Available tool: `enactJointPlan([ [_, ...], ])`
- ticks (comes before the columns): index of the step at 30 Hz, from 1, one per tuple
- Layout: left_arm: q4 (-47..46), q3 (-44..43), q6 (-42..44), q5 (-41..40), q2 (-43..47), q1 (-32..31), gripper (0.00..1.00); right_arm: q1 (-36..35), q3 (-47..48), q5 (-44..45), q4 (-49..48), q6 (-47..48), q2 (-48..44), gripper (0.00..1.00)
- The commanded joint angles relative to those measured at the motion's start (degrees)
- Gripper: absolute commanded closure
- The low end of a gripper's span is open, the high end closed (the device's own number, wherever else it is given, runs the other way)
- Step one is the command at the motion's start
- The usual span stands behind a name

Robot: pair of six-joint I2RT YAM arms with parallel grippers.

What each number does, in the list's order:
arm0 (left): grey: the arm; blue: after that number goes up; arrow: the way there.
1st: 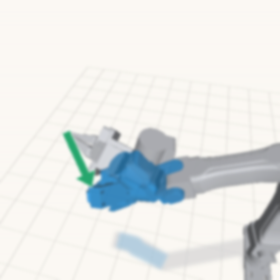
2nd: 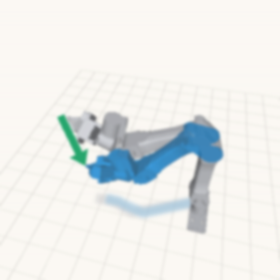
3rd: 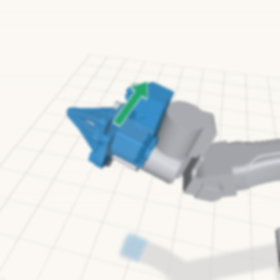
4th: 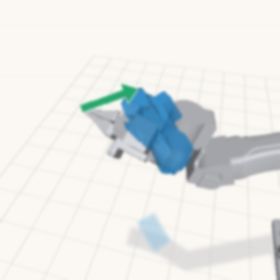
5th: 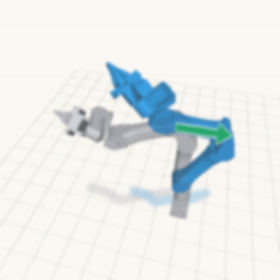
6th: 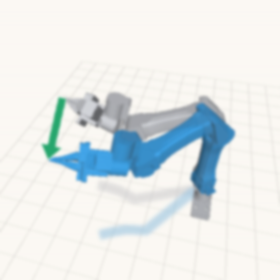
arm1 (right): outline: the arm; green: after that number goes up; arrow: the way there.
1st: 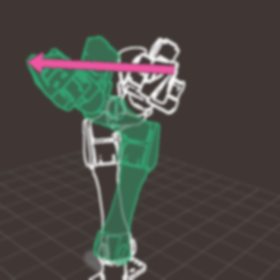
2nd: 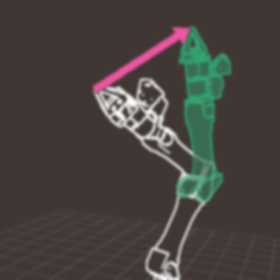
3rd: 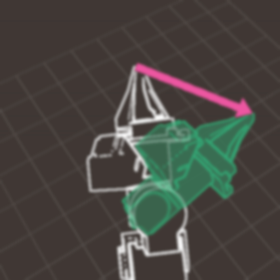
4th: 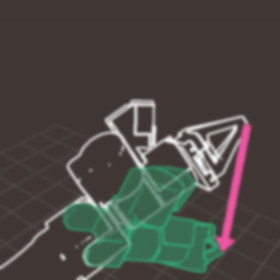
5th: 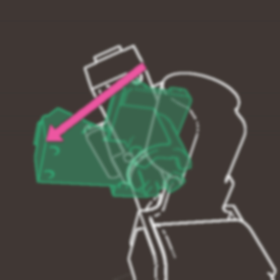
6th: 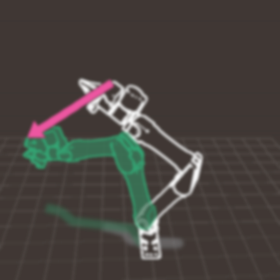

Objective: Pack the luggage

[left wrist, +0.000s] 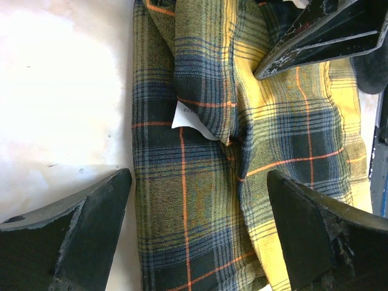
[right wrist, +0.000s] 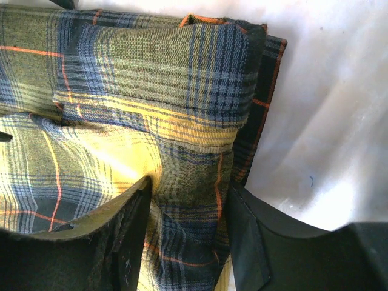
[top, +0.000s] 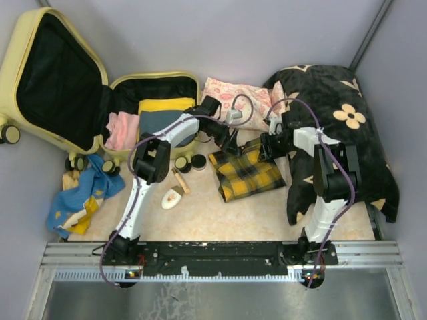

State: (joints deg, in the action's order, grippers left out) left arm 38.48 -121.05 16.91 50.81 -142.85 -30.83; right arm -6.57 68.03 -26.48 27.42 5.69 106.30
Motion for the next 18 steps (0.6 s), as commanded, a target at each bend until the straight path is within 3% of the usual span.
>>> enactJointPlan([
  [1,0.9,-1.58,-0.74,1.2,-3.52,0.0,0.0,0.26,2.66,1.83,-3.17,0.31,3.22,0.5],
  [6,7.69,-0.41,7.3,-2.06,-3.2,-4.37,0.0,0.28,4.05,1.61,-2.79,0.81,4.1,0.51],
  [8,7.51,1.0,7.89,-3.53,-2.93,-5.9,0.06,0.3,4.2,1.3,-2.8,0.97,4.18,0.51],
  [11,6.54,1.04,7.14,-5.26,-3.39,-6.97,0.27,0.34,4.29,0.93,-2.36,1.28,4.11,0.51],
  [18,-1.49,1.43,0.52,-8.34,-0.54,-7.14,0.9,0.3,4.68,-0.21,-1.63,1.52,2.45,0.5],
])
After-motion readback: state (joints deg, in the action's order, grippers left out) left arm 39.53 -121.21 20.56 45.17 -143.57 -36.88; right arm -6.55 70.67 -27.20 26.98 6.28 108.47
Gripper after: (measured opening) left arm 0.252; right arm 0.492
